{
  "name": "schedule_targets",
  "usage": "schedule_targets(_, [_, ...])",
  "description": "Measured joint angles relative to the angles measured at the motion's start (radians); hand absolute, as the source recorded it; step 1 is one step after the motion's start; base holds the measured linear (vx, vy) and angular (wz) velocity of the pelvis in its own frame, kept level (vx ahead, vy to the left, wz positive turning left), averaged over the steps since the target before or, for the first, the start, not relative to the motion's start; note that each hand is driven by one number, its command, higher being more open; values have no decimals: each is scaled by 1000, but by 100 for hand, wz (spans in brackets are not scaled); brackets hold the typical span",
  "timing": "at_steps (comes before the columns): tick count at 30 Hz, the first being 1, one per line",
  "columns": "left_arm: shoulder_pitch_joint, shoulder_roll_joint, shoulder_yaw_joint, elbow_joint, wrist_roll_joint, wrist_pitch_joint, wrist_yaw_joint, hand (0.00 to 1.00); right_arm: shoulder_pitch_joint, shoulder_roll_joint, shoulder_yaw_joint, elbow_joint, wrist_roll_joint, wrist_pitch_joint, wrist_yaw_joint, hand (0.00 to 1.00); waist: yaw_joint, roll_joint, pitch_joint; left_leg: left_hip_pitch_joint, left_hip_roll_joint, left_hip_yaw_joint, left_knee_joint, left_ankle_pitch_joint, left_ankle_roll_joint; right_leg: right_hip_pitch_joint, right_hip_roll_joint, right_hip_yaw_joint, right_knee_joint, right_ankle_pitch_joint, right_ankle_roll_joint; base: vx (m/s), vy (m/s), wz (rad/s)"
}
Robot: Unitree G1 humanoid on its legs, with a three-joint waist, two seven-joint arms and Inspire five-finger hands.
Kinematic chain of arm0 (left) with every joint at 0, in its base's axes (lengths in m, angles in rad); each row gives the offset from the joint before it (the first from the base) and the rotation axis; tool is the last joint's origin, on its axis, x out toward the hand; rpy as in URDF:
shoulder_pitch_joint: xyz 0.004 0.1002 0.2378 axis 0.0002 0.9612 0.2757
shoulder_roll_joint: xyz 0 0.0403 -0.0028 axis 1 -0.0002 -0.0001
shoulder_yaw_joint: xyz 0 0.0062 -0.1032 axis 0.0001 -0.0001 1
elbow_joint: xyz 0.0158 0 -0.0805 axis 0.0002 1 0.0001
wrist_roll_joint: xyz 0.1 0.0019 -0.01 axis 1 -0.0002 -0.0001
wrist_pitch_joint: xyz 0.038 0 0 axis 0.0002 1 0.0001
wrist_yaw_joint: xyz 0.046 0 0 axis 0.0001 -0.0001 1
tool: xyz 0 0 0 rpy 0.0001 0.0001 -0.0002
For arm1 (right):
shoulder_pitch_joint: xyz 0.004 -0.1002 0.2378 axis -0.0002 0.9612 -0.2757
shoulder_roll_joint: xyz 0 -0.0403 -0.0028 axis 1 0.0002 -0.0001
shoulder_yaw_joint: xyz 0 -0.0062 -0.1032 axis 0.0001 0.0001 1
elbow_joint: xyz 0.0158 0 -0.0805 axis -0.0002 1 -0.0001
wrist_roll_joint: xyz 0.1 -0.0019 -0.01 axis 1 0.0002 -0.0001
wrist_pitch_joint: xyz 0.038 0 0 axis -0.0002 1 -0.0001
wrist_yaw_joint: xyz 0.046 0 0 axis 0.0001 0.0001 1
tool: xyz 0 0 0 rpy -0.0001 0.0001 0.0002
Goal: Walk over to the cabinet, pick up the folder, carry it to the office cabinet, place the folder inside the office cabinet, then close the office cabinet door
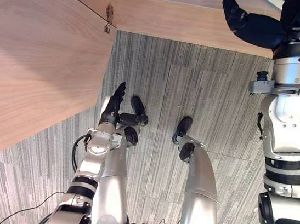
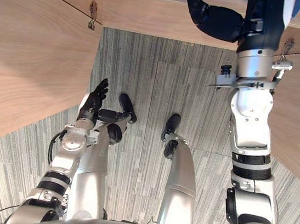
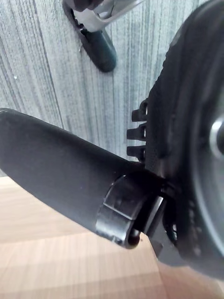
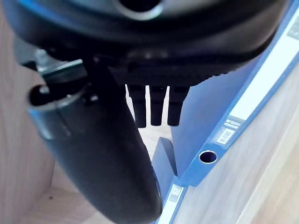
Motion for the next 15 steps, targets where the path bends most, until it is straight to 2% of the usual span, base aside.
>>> schedule_targets(7, [-5,0,-1,6,1,2,2,100,-39,-54,112,22,-113,2,-1,0,6,0,0,27,-7,-6,-19,1,-1,36,1,-10,-18,0,0,42,30,2])
schedule_targets(15, [-34,3,-1,31,1,4,15,100,-64,-101,157,80,-160,13,7,0,9,0,0,23,-10,-7,-24,1,-2,36,-1,-13,-23,0,1,64,59,1])
